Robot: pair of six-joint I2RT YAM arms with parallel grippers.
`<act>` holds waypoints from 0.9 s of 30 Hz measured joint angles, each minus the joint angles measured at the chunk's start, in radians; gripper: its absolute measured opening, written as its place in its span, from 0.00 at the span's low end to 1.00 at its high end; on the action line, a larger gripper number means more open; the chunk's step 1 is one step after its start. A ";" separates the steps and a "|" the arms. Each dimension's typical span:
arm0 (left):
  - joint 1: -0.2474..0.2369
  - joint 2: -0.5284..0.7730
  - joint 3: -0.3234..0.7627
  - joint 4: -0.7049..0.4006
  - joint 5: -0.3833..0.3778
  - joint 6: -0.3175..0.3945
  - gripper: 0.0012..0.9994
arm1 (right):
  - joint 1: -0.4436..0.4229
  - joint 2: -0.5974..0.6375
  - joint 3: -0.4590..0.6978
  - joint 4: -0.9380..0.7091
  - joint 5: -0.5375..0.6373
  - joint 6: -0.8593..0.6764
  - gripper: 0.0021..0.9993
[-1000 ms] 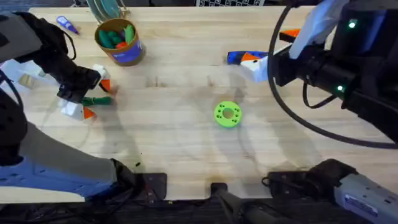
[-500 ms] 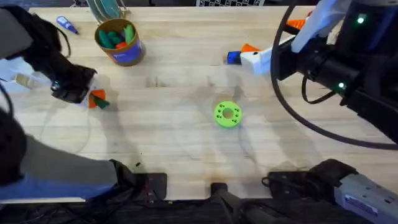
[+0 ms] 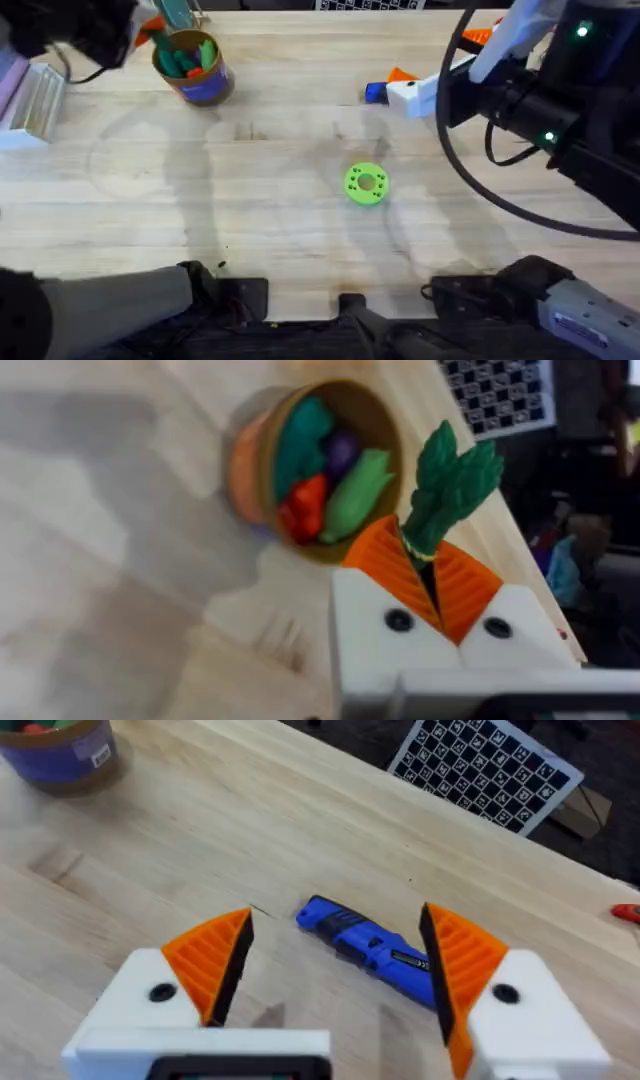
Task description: Pick up the gripper from the table and insert it into the empty holder that is missing its gripper. Then pick up a screw, insert it into the mounting hole, and use the screwdriver to tighten it. Finally, clean up the table by picking up the vegetable and placing it into the bucket.
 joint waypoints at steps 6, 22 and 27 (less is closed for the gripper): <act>-0.058 0.080 0.000 0.186 0.010 0.010 0.02 | 0.000 0.013 0.000 0.002 0.000 0.000 0.99; -0.065 0.210 0.000 0.200 -0.007 0.008 0.96 | -0.004 0.067 0.000 0.080 0.000 -0.062 0.99; -0.065 0.204 0.000 0.203 -0.003 0.025 0.99 | -0.018 0.067 0.000 0.100 0.000 -0.036 0.99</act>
